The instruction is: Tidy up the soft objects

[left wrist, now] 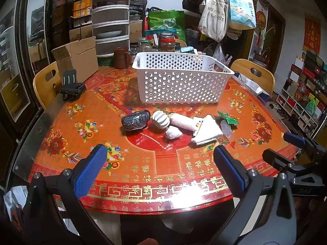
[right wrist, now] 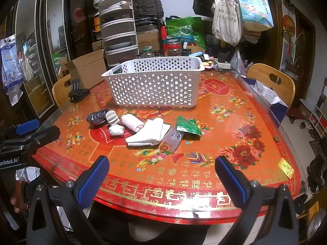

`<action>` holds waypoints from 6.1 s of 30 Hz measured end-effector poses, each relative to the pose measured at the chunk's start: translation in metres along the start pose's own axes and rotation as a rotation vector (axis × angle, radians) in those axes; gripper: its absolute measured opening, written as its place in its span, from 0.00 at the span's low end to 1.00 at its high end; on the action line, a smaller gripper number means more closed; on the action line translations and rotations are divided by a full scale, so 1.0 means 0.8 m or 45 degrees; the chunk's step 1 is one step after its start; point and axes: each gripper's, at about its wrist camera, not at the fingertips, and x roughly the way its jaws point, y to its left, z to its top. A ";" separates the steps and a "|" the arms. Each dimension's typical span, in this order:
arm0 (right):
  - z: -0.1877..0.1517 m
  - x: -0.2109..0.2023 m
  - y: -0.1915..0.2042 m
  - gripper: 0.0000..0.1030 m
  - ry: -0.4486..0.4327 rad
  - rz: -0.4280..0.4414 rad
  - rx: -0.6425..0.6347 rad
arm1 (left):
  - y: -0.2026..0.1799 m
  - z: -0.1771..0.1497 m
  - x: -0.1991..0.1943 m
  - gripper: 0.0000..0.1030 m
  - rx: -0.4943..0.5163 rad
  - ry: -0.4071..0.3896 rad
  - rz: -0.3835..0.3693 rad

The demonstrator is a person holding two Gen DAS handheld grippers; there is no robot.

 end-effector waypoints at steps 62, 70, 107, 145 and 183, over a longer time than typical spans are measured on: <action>0.041 0.161 -0.086 0.90 0.144 0.047 0.096 | 0.103 0.040 0.244 1.00 -0.051 0.251 -0.019; 0.050 0.190 -0.086 0.80 0.201 0.068 0.079 | 0.096 0.043 0.285 0.72 -0.017 0.299 -0.023; 0.070 0.165 -0.072 0.55 0.135 0.102 0.029 | 0.104 0.050 0.223 0.54 -0.062 0.142 -0.095; 0.275 0.110 -0.043 0.55 -0.092 -0.001 -0.147 | 0.035 0.315 0.169 0.54 0.037 0.005 -0.151; 0.280 0.356 -0.026 0.58 0.455 -0.173 -0.277 | -0.005 0.303 0.427 0.81 0.102 0.486 0.017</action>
